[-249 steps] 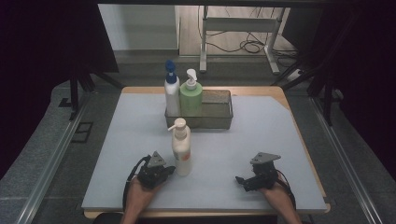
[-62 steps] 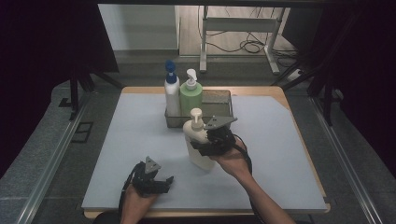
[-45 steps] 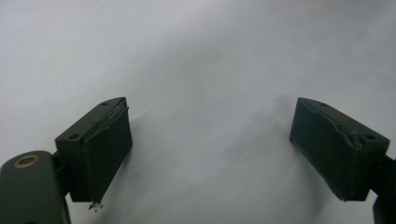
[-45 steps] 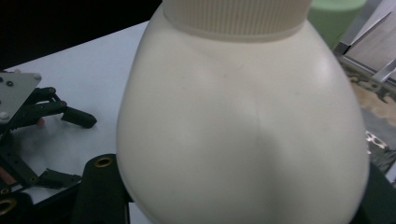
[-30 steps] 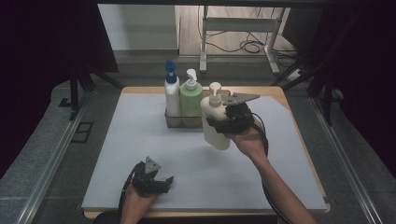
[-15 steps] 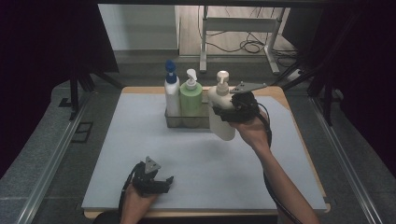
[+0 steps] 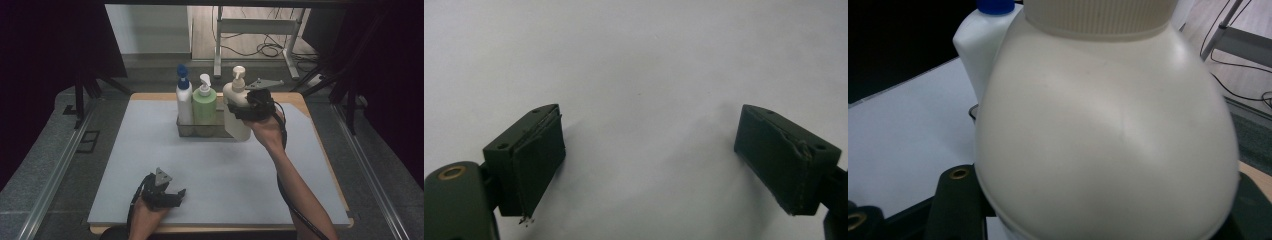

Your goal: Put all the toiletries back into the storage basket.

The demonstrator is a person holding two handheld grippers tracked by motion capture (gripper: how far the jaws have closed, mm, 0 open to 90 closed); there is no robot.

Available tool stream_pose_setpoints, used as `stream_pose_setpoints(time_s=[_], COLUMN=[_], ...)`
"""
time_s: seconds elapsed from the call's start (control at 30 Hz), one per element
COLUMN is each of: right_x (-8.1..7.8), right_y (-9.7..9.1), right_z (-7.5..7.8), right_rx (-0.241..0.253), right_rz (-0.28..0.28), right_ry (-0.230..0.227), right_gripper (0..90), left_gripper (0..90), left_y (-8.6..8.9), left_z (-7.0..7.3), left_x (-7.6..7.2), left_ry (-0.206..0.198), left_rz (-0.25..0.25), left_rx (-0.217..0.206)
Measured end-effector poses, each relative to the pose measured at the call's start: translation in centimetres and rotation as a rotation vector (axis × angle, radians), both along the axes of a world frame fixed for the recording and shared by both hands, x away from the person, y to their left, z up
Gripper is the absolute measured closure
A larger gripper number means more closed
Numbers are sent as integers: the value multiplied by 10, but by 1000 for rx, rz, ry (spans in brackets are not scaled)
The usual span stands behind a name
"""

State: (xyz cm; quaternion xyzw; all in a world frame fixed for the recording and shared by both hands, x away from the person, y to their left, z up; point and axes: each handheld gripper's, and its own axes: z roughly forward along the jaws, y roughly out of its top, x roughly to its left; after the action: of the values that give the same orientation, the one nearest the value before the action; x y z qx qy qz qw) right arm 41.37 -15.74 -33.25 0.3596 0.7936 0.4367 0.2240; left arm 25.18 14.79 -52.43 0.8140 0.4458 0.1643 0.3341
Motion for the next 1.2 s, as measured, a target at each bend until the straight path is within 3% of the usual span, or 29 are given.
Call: stream_pose_setpoints(time_s=[0.63,1.2], right_x=[34,60], right_y=[10,16], right_z=[-2,-14], right_rx=[13,24], right_rz=[-51,-92], right_ry=[-36,-44], right_gripper=[392,393], left_gripper=[123,123], left_y=[0,0], left_z=[0,0], left_x=[0,0], left_ry=[0,1], left_rz=[1,2], left_rx=[-2,-2])
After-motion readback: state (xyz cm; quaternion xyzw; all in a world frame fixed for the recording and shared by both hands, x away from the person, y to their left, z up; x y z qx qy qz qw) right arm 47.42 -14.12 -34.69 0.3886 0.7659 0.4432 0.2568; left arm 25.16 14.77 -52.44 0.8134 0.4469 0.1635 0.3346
